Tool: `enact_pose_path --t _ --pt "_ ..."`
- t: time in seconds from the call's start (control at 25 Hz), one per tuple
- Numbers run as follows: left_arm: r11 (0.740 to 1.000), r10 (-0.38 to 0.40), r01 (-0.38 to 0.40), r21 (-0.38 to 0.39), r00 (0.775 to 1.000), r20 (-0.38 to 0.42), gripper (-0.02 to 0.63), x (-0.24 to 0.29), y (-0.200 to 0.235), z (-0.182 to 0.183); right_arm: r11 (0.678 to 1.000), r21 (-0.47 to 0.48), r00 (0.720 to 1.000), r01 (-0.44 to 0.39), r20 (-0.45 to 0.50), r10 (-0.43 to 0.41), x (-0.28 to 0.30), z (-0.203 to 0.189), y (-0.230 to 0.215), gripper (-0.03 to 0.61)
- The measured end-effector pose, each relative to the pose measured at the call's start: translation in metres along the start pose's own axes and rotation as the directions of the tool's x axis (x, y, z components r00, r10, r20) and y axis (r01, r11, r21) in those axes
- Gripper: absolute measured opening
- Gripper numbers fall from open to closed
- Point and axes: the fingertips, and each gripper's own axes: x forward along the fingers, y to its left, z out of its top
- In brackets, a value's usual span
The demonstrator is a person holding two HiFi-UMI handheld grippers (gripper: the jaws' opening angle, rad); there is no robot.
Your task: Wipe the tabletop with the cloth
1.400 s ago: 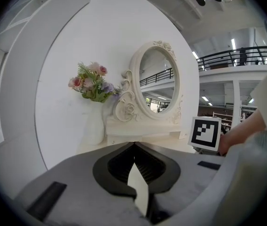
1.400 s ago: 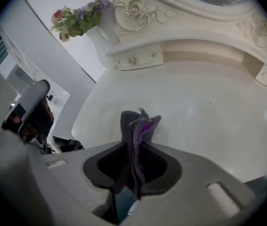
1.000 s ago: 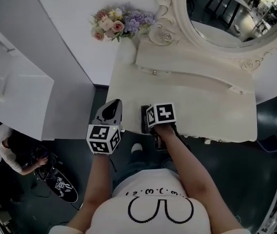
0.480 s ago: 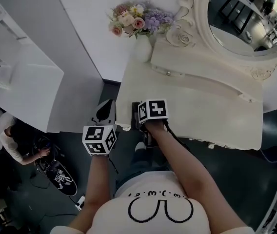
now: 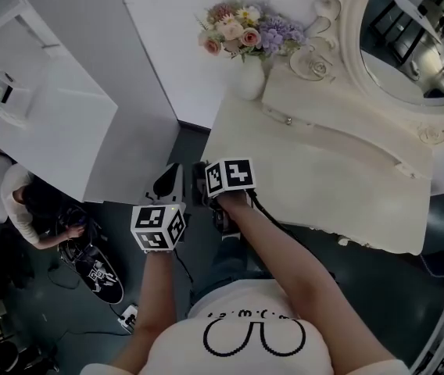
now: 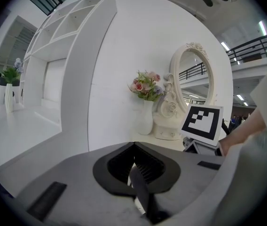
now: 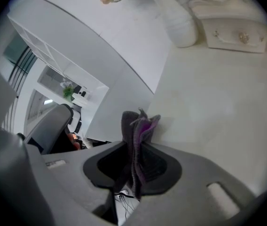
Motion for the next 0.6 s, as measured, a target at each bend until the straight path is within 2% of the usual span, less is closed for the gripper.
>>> enact_pose_path --t 0.08,0.16,0.28,0.36,0.48,0.6 --pt "1.0 0.008 -0.008 0.001 1.0 0.004 -0.002 -0.002 0.002 0.002 0.997 -0.018 0.997 -0.074 0.019 0.074 0.002 0.0 0.012 0.084" --pt "1.0 0.013 -0.014 0.008 1.0 0.018 -0.002 -0.003 0.002 0.007 0.991 -0.074 0.99 -0.111 0.073 0.117 -0.004 0.004 0.02 0.084" --pt "1.0 0.021 -0.023 0.014 0.997 0.079 -0.002 -0.004 -0.003 0.025 0.969 -0.218 0.97 -0.118 0.183 0.16 -0.028 0.014 0.032 0.083" --pt "0.999 0.019 -0.022 0.024 0.991 0.133 -0.002 -0.005 -0.01 0.04 0.941 -0.323 0.942 -0.103 0.271 0.197 -0.05 0.024 0.042 0.084" --pt "0.999 0.003 -0.014 0.05 0.978 0.209 -0.002 -0.006 -0.024 0.064 0.876 -0.482 0.867 -0.011 0.432 0.248 -0.091 0.041 0.053 0.084" --pt "0.997 -0.004 -0.019 0.077 0.959 0.283 -0.002 -0.012 -0.039 0.087 0.786 -0.597 0.754 0.16 0.588 0.293 -0.139 0.05 0.062 0.084"
